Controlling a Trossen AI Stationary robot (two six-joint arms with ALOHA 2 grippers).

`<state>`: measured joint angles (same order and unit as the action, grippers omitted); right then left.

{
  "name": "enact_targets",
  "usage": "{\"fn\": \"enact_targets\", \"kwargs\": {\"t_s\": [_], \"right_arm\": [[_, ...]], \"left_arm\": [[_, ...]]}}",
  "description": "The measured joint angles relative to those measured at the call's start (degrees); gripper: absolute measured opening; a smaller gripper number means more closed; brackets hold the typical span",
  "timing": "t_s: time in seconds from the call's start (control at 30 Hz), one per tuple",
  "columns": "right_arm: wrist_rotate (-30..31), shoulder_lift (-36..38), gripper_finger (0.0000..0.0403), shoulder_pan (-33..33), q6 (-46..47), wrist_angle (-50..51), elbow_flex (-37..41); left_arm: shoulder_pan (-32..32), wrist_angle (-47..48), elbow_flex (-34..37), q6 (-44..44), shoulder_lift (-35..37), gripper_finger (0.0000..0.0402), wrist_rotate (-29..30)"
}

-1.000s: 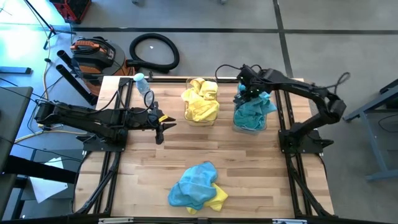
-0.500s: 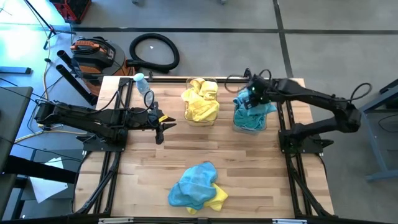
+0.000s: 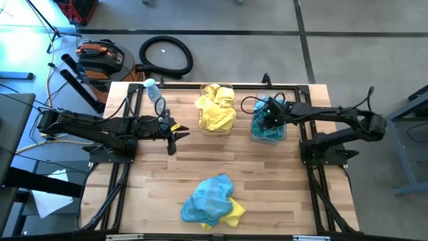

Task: Sort microfiber towel by color & place in baskets
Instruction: Put the blue towel into the right transparent bin

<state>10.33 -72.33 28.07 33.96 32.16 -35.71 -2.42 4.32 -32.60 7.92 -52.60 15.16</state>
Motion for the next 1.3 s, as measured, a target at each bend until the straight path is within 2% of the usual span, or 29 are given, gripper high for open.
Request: {"fn": "enact_targets", "kwargs": {"t_s": [0.2, 0.47, 0.67, 0.83, 0.93, 1.2, 1.3], "right_arm": [[-0.09, 1.20, 0.0167, 0.36, -4.16, 4.84, -3.63], [3.94, 3.52, 0.0167, 0.42, -5.73, 21.37, -18.83], [4.07, 3.54, 0.0167, 0.40, -7.48, 23.08, -26.33], [0.25, 3.56, 0.0168, 0.41, -9.88, 25.16, -27.25], [0.65, 3.56, 0.0181, 0.40, -8.63, 28.38, -26.71], [1.42, 3.54, 0.0265, 0.40, -7.96, 27.85, -21.88], [1.41, 3.71, 0.0285, 0.40, -7.83, 28.66, -21.80]], "left_arm": [[0.02, 0.00, 0.00, 0.00, 0.00, 0.0078, 0.00], [0.02, 0.04, 0.00, -0.02, -0.02, 0.0078, 0.02], [0.02, 0.04, 0.00, -0.02, -0.02, 0.0078, 0.01], [0.02, 0.11, 0.00, -0.02, -0.02, 0.0078, 0.02], [0.02, 0.13, 0.00, -0.07, -0.02, 0.0078, 0.00], [0.02, 0.13, 0.00, -0.02, -0.02, 0.0078, 0.00], [0.02, 0.14, 0.00, 0.27, -0.02, 0.0078, 0.01]]}}
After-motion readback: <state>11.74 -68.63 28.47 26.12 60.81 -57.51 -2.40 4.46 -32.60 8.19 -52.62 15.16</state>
